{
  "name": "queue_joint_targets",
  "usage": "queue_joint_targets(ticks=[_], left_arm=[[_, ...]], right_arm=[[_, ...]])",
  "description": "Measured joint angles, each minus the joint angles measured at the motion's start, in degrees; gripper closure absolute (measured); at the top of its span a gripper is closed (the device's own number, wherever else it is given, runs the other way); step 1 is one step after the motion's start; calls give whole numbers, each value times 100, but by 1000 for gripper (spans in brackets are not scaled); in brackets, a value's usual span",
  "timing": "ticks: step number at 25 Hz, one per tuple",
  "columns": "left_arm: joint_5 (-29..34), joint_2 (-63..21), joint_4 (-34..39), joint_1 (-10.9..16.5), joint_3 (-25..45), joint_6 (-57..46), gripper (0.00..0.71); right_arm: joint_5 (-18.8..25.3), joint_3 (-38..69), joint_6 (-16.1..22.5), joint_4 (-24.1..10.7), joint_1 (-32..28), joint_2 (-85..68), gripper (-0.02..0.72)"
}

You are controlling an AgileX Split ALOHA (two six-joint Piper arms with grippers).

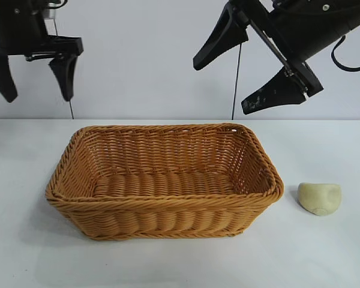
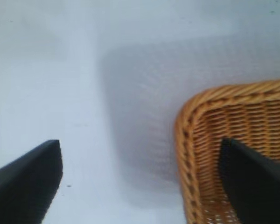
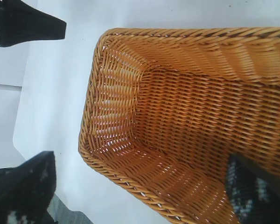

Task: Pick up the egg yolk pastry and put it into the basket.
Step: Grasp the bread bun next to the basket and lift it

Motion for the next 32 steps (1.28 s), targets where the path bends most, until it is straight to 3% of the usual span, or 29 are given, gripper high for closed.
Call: queue_joint_targets(ticks=[4,15,16,28,32], left_arm=[[0,-78,18,291,239,56,15],[0,-1728,-317,297,2273,342,15],[0,-2273,-322,297,2761,360,15],[5,-5721,-322,297,5662,392,15],[-274,-7066,-322,297,6769,392,15]], right_arm=[[0,0,0,0,0,0,26],[0,0,0,-20,0,0,26],[0,0,0,-20,0,0,26],[0,0,0,-20,0,0,26],[0,0,0,-20,0,0,26]])
